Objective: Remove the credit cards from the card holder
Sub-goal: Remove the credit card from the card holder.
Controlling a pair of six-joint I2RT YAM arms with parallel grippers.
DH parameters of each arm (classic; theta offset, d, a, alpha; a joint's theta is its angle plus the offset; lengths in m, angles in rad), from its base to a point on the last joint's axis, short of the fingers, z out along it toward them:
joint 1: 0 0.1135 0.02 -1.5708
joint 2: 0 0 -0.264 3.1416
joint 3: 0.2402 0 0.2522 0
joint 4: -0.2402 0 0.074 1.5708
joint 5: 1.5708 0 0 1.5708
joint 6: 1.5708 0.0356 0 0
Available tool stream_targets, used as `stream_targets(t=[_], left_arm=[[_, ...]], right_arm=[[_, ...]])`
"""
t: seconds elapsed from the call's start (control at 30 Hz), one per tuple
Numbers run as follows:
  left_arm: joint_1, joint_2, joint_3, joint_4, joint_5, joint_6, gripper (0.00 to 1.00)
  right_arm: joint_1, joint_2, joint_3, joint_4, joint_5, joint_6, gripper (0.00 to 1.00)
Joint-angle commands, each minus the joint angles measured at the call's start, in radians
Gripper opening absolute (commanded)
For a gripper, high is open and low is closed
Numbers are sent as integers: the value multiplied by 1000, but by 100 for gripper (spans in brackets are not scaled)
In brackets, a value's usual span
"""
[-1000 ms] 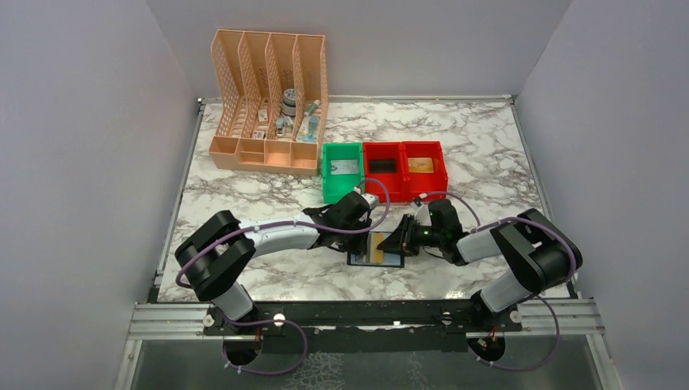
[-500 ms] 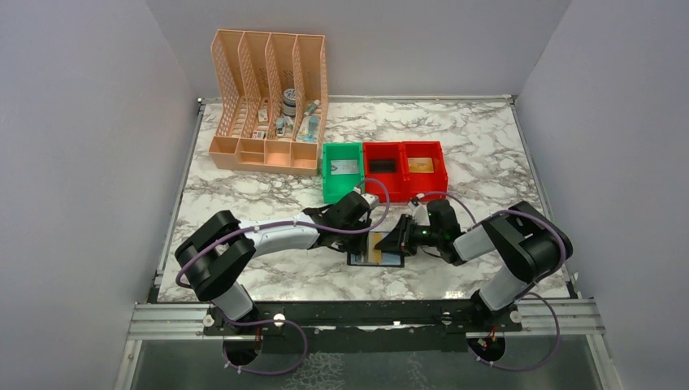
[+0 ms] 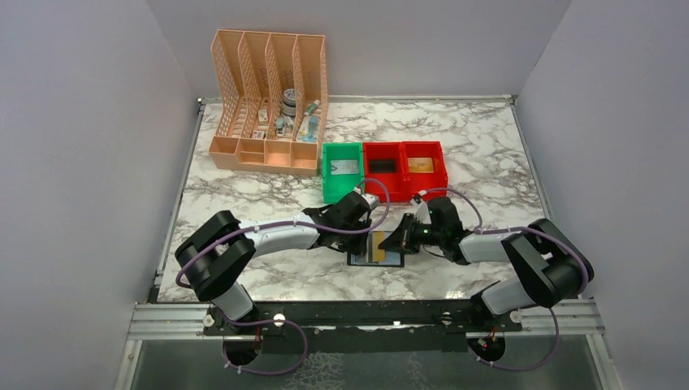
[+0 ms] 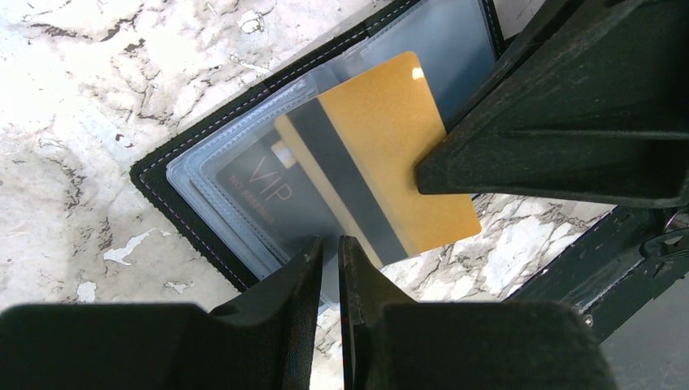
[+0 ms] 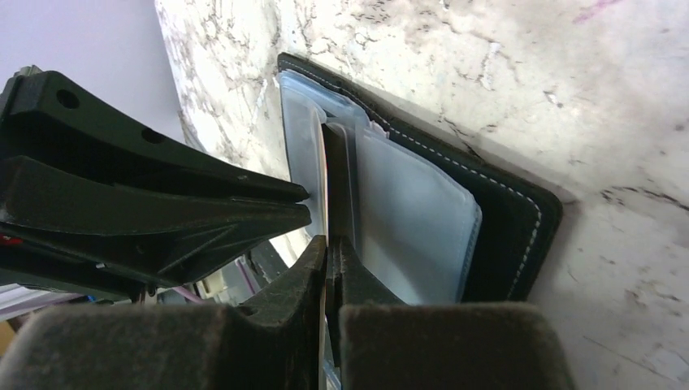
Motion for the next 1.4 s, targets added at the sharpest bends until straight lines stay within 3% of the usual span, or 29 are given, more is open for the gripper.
stream_targets(t=[0.0, 0.27, 0.43, 0.8, 0.93, 1.03, 1.13, 1.23, 1.37], left_arm=[[-7, 23, 2, -54, -24, 25, 18], [-15, 32, 8, -55, -20, 27, 17], [-22, 35, 1, -47, -18, 19, 16], [-27, 35, 3, -42, -29, 8, 15], [-28, 36, 7, -42, -31, 5, 15], [-29, 40, 11, -42, -28, 5, 16], [-30, 44, 16, -42, -26, 8, 15], [-31, 44, 16, -42, -27, 6, 16], [-32, 42, 13, -42, -30, 2, 15]], right_arm=[[-21, -41, 18, -100, 19, -44, 5], [-21, 52, -16, 134, -82, 84, 14], [-21, 84, 0, 172, -87, 108, 17], [-21, 22, 0, 31, -23, 15, 6], [-21, -7, -4, -6, -15, -17, 7], [-21, 7, 2, 2, -51, -21, 19], [-21, 36, 3, 30, -82, -14, 22], [-21, 49, 2, 35, -89, -15, 21], [-21, 31, -3, 10, -73, -33, 12]])
